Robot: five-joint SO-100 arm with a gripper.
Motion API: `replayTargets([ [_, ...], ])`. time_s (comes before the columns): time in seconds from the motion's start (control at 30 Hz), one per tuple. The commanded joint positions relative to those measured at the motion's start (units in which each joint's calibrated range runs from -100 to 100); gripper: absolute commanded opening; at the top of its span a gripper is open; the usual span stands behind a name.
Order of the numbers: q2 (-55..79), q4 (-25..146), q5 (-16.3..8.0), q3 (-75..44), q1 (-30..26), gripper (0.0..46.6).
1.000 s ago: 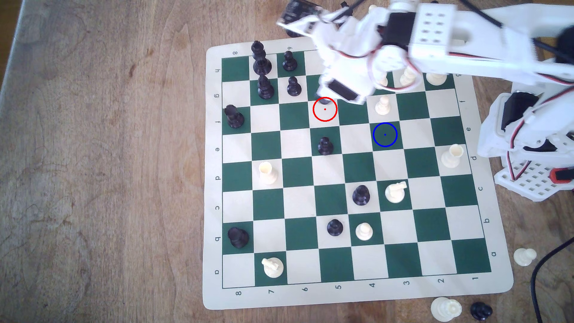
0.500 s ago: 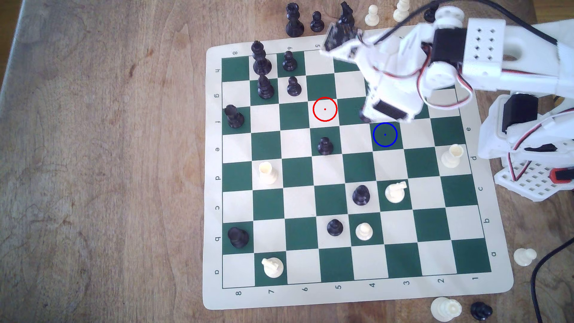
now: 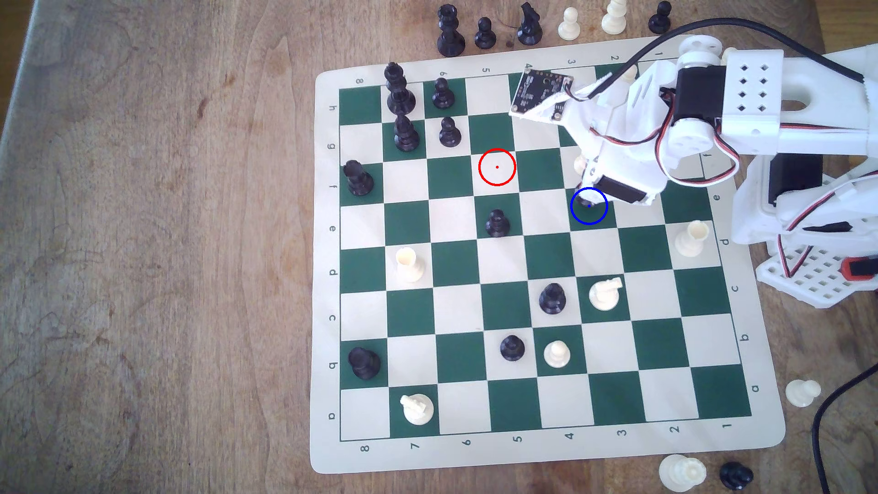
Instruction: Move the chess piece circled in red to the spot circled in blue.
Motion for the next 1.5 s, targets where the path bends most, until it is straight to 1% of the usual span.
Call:
replayTargets([
  [0.0, -0.4, -1.7, 0.1, -0.7, 0.4, 0.3],
  [0.63, 1.4, -3.0, 0.1, 2.5, -1.4, 0.3],
  [1.07, 3.0, -4.5, 0.1, 3.0, -1.6, 0.6],
  [1.13, 3.1, -4.5, 0.1, 3.0, -1.4, 2.5],
  [1.2, 3.5, -4.5, 0.3, 3.0, -1.3, 6.1],
  [1.27, 3.8, -4.5, 0.3, 3.0, -1.3, 7.7],
  [1.43, 3.1, -4.5, 0.5, 3.1, -0.9, 13.5],
  [1.47, 2.0, -4.5, 0.7, 3.3, -0.2, 17.9],
])
